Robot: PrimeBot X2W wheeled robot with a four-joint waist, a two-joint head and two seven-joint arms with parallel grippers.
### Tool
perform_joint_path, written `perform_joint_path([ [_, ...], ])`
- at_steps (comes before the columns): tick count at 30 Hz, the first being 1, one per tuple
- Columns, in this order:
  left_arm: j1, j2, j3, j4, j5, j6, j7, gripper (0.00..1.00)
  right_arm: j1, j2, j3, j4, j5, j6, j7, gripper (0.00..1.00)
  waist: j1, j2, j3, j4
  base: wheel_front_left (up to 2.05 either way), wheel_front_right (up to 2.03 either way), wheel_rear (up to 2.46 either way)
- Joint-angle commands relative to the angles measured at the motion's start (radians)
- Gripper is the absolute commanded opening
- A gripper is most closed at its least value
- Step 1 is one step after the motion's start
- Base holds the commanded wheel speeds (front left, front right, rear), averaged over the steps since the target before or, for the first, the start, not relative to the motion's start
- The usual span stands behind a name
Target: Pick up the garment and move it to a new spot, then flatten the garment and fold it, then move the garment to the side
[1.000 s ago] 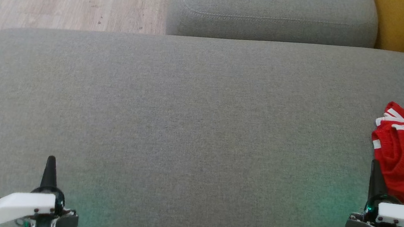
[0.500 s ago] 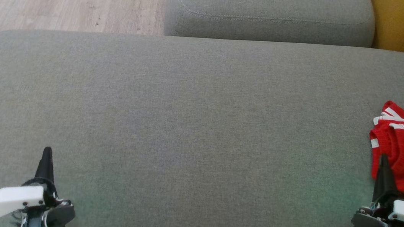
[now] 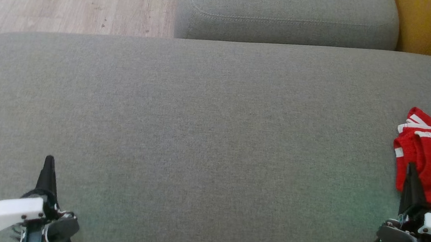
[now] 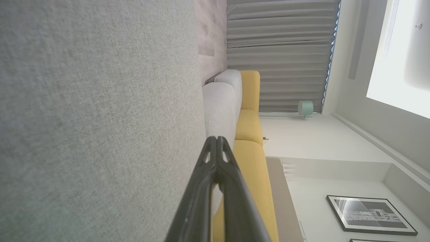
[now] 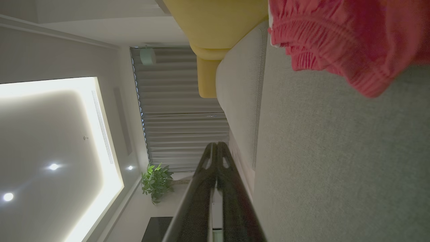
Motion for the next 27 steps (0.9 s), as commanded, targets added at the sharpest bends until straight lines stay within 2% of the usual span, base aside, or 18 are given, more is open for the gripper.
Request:
perform_joint_path([
  [1,-0.052,0.007,0.04,-0.037,-0.006,-0.007,0.007,0.0,-0.019,-0.004,0.02,-0.04,0.007,0.007,0.006,0.0,0.0,0.0,0.0,0.0,0.0,0.0,0.0],
  [27,-0.052,0.007,0.04,-0.037,-0.006,-0.007,0.007,0.0,-0.019,-0.004,0.02,-0.04,0.007,0.007,0.006,0.0,0.0,0.0,0.0,0.0,0.0,0.0,0.0],
])
